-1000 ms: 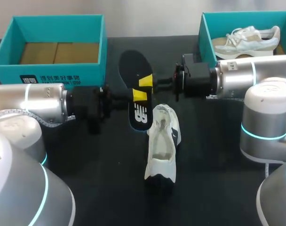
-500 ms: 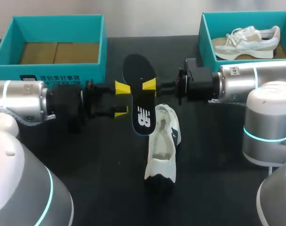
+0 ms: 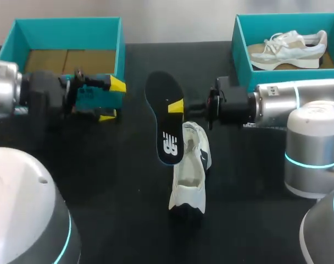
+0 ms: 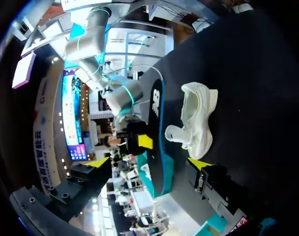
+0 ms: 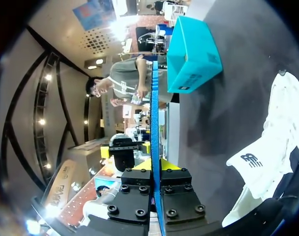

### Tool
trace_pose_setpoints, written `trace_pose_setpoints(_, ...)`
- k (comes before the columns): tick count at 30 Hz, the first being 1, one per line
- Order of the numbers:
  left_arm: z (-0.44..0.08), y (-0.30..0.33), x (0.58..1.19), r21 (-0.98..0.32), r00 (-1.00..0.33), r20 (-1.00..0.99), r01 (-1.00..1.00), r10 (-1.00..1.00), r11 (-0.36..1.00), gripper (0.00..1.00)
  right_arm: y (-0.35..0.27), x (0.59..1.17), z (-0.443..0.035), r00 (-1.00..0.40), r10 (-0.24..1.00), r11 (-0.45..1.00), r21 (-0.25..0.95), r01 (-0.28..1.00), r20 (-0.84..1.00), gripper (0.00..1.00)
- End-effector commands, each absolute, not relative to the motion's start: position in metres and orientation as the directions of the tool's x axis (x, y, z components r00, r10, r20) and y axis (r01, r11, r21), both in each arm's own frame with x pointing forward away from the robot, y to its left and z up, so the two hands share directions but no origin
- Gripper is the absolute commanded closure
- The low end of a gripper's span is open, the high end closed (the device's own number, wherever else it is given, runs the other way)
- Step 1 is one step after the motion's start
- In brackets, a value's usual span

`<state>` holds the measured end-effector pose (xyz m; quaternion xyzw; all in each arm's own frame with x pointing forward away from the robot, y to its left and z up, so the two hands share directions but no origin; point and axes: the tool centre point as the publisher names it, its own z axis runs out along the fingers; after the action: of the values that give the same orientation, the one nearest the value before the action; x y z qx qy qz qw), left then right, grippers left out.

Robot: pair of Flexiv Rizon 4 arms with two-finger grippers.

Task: Take the shoe out of the shoebox, open the shoe tongue, remove and reinsert the insole, then place the shoe into the shoebox

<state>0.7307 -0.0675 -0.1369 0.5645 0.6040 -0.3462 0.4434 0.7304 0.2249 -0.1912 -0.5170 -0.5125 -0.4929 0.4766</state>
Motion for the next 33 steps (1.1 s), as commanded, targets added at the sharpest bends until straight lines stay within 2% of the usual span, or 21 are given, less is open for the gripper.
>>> trace_pose_setpoints(1,-0.123,-0.058,0.731,0.082,0.021,-0.866,0.992,0.500,0.100,0.00,0.233,0.733,-0.198,-0.005,0.058,-0.020,0.006,1.000,0.998,1.00)
trace_pose_setpoints(12,-0.123,-0.058,0.731,0.082,0.021,-0.866,0.992,0.500,0.100,0.00,0.234,0.733,-0.200,0.002,0.061,-0.017,0.000,1.000,0.998,1.00)
trace_pose_setpoints(15,-0.118,-0.073,0.746,0.042,-0.063,-0.761,0.989,0.645,0.145,0.00,0.234,0.733,-0.200,0.002,0.061,-0.017,0.000,1.000,0.998,1.00)
trace_pose_setpoints(19,-0.118,-0.080,0.760,-0.001,-0.144,-0.672,0.981,0.727,0.193,0.00,0.234,0.733,-0.200,0.002,0.061,-0.017,0.000,1.000,0.998,1.00)
trace_pose_setpoints(26,-0.104,-0.092,0.776,-0.051,-0.180,-0.545,0.982,0.819,0.182,0.00,0.234,0.733,-0.200,0.002,0.061,-0.017,0.000,1.000,0.998,1.00)
trace_pose_setpoints(33,-0.096,-0.102,0.792,-0.057,-0.162,-0.394,0.987,0.905,0.151,0.00,0.234,0.733,-0.200,0.002,0.061,-0.017,0.000,1.000,0.998,1.00)
